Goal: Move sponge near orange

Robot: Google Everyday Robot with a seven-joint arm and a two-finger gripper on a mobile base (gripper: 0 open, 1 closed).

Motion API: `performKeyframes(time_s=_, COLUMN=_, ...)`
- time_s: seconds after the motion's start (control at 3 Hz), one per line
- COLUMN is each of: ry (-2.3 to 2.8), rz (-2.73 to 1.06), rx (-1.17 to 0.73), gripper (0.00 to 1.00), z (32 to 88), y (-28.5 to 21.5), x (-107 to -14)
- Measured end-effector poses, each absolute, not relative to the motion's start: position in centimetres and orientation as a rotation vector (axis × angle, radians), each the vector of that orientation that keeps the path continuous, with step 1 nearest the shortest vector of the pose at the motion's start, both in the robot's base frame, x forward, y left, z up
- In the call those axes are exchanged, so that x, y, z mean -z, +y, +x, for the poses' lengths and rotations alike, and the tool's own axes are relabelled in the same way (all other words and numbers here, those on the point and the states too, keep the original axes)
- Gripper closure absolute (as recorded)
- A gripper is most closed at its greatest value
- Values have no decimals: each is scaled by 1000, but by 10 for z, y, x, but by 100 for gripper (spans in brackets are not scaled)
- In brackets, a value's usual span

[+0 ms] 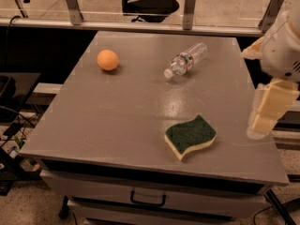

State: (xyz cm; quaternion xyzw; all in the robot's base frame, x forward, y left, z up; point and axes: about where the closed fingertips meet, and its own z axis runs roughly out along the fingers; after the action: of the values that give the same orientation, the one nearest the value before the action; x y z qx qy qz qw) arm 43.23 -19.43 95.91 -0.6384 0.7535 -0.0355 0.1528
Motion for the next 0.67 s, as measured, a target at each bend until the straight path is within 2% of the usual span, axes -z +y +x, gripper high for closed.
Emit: performKeyframes(time_s=0.67, ry=1997, rz=-2114, rx=36, gripper=0, z=429, y=-144, x=-887)
